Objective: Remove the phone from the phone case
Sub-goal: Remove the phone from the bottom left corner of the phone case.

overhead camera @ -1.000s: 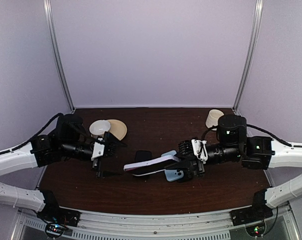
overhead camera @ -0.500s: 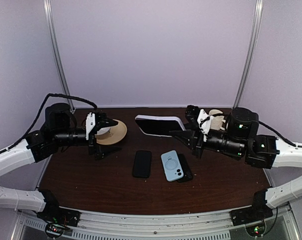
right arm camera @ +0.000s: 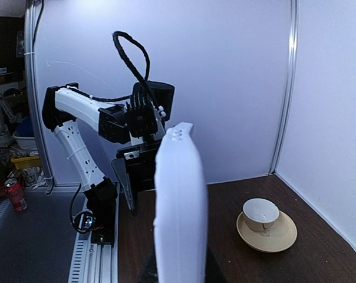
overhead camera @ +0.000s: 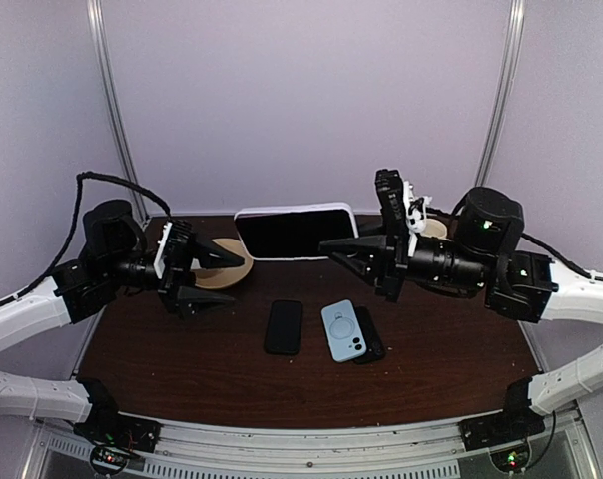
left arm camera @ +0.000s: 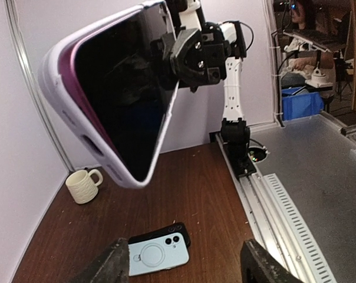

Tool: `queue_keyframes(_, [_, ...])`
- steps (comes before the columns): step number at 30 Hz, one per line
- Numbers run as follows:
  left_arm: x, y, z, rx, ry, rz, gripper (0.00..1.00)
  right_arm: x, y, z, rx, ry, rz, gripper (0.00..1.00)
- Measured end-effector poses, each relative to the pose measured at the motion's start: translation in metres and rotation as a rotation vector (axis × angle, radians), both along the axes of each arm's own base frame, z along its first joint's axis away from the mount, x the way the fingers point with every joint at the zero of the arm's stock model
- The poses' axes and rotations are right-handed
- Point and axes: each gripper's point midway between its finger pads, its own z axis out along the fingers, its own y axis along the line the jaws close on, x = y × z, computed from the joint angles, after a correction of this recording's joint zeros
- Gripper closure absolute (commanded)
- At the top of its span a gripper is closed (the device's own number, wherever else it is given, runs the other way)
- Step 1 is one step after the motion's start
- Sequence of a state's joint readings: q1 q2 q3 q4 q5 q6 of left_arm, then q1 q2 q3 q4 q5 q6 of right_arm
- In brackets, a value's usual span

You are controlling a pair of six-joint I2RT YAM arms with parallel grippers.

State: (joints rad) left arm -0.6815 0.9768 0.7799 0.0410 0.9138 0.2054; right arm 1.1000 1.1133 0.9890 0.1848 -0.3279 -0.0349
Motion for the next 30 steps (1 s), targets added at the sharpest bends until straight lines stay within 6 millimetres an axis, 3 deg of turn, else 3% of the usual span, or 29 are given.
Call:
queue_keyframes(3, [-0.009, 0.000, 0.012, -0.047, 0.000, -0.054, 0.41, -0.008, 0.010, 0.003, 0.018, 0.038, 0.072, 1.00])
queue_keyframes(7, [-0.017, 0.000, 0.020, -0.074, 0.004, -0.102, 0.56, -0.015, 0.022, -0.003, 0.026, 0.100, 0.151, 1.00])
queue_keyframes(17, [-0.039, 0.004, 0.021, -0.078, 0.017, -0.235, 0.80, -0.025, 0.035, -0.013, 0.021, 0.178, 0.241, 1.00])
queue_keyframes(30, [-0.045, 0.006, 0.018, -0.069, 0.017, -0.277, 0.75, -0.034, 0.035, -0.012, 0.012, 0.157, 0.289, 1.00])
